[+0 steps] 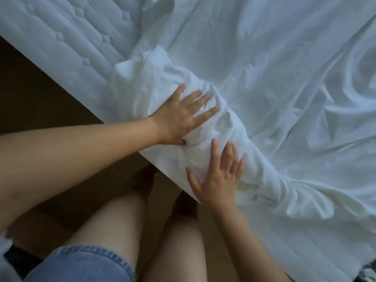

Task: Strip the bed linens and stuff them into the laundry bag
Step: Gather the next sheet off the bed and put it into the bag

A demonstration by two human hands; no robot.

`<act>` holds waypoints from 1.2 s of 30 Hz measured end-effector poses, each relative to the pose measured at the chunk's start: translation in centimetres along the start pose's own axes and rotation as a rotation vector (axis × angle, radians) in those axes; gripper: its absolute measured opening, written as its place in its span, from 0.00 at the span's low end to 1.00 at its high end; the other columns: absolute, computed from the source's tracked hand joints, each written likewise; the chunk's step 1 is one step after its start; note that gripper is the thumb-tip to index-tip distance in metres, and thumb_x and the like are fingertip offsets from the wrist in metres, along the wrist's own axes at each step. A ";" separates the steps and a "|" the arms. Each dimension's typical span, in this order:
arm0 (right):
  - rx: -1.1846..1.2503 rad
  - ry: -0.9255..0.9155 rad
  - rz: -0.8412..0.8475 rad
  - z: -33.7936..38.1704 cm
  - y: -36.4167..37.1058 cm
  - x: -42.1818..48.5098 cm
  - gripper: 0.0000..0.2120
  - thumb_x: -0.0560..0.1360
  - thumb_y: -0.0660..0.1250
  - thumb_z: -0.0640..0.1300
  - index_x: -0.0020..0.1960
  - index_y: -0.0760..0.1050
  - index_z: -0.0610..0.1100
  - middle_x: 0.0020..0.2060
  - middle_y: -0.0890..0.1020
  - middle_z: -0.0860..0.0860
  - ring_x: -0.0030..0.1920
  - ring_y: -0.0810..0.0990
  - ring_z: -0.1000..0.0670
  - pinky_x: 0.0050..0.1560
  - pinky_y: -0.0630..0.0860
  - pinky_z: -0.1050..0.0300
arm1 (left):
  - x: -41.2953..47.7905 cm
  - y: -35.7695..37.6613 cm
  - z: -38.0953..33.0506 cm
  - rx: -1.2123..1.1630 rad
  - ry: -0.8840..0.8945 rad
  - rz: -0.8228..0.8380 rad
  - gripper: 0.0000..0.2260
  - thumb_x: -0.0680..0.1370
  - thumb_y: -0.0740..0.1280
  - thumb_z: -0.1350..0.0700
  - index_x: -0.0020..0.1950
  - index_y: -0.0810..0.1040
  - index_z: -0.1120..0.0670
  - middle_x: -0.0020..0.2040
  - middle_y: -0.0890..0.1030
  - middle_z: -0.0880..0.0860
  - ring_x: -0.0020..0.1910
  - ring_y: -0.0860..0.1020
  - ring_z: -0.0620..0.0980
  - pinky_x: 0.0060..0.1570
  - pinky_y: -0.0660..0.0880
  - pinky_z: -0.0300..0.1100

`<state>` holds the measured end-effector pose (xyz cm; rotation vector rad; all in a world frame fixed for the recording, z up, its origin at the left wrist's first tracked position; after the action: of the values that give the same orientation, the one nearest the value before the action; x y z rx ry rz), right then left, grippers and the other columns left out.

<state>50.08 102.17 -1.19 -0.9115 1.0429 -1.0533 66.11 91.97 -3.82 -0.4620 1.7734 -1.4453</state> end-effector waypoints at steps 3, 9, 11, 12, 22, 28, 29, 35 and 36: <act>-0.165 -0.082 0.102 -0.3 1.2 0.9 0.54 0.58 0.71 0.66 0.74 0.49 0.49 0.69 0.57 0.36 0.71 0.56 0.35 0.67 0.51 0.29 | 4.2 -2.2 3.0 -0.236 0.081 0.151 0.48 0.63 0.72 0.34 0.77 0.57 0.49 0.70 0.71 0.55 0.67 0.70 0.57 0.66 0.62 0.56; -0.150 0.070 0.331 -4.9 -1.7 14.7 0.47 0.69 0.69 0.59 0.76 0.41 0.58 0.75 0.53 0.43 0.74 0.53 0.42 0.69 0.53 0.35 | 9.5 -7.2 5.5 -0.430 -0.178 0.239 0.40 0.66 0.72 0.36 0.73 0.62 0.47 0.69 0.69 0.51 0.68 0.67 0.55 0.67 0.63 0.54; -0.057 0.013 0.437 -6.4 -2.9 18.0 0.48 0.67 0.72 0.55 0.77 0.46 0.57 0.71 0.62 0.44 0.70 0.62 0.41 0.68 0.60 0.43 | 10.1 -8.8 3.9 -0.244 -0.301 0.044 0.32 0.76 0.64 0.45 0.76 0.57 0.54 0.73 0.63 0.57 0.73 0.58 0.58 0.70 0.52 0.61; -0.004 -0.019 0.459 -6.8 -3.6 19.3 0.46 0.66 0.73 0.53 0.77 0.50 0.56 0.68 0.67 0.44 0.68 0.66 0.41 0.65 0.64 0.47 | 9.8 -9.8 2.3 -0.188 -0.309 0.004 0.31 0.78 0.60 0.48 0.77 0.54 0.58 0.75 0.59 0.60 0.75 0.53 0.59 0.70 0.48 0.64; -0.058 0.177 -0.092 -3.9 -4.2 14.2 0.51 0.62 0.71 0.63 0.75 0.49 0.46 0.70 0.66 0.37 0.71 0.62 0.35 0.67 0.62 0.31 | 11.9 -4.1 4.2 0.399 0.016 0.123 0.25 0.79 0.60 0.51 0.76 0.63 0.52 0.70 0.71 0.59 0.68 0.71 0.59 0.65 0.58 0.66; -0.297 0.105 0.010 -7.4 -1.8 17.3 0.61 0.55 0.79 0.60 0.74 0.44 0.51 0.71 0.62 0.32 0.70 0.61 0.30 0.64 0.58 0.26 | 16.2 -7.3 6.0 0.234 0.091 0.225 0.40 0.71 0.67 0.42 0.76 0.54 0.56 0.67 0.70 0.56 0.66 0.69 0.56 0.69 0.55 0.59; -0.279 0.105 0.004 -7.9 -1.9 18.5 0.55 0.59 0.77 0.58 0.74 0.45 0.51 0.68 0.66 0.33 0.67 0.67 0.31 0.63 0.62 0.29 | 16.4 -7.6 5.7 0.207 0.076 0.223 0.35 0.71 0.67 0.42 0.73 0.60 0.55 0.64 0.72 0.55 0.64 0.71 0.55 0.68 0.57 0.57; -0.050 0.178 0.131 -8.8 -3.9 20.2 0.33 0.73 0.65 0.54 0.74 0.57 0.49 0.59 0.77 0.43 0.56 0.76 0.38 0.49 0.68 0.51 | 16.4 -9.6 4.4 0.093 -0.007 0.228 0.15 0.74 0.64 0.48 0.59 0.72 0.52 0.42 0.74 0.50 0.42 0.71 0.51 0.58 0.62 0.49; -0.036 0.197 0.154 -8.4 -4.4 19.8 0.31 0.73 0.65 0.54 0.73 0.60 0.48 0.57 0.79 0.43 0.55 0.77 0.38 0.47 0.67 0.52 | 16.0 -10.0 4.2 0.088 -0.007 0.247 0.14 0.74 0.65 0.49 0.57 0.74 0.52 0.38 0.71 0.49 0.41 0.69 0.51 0.56 0.63 0.48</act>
<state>43.98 81.25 -3.58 -0.7539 1.2788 -1.0122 57.36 75.15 -0.04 -0.1943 1.6875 -1.3385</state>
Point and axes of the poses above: each hand's wrist, its own x-axis towards the middle knuckle, its own y-axis out of the palm, z = x × y, the point moved 2 cm from there along x, towards the middle knuckle
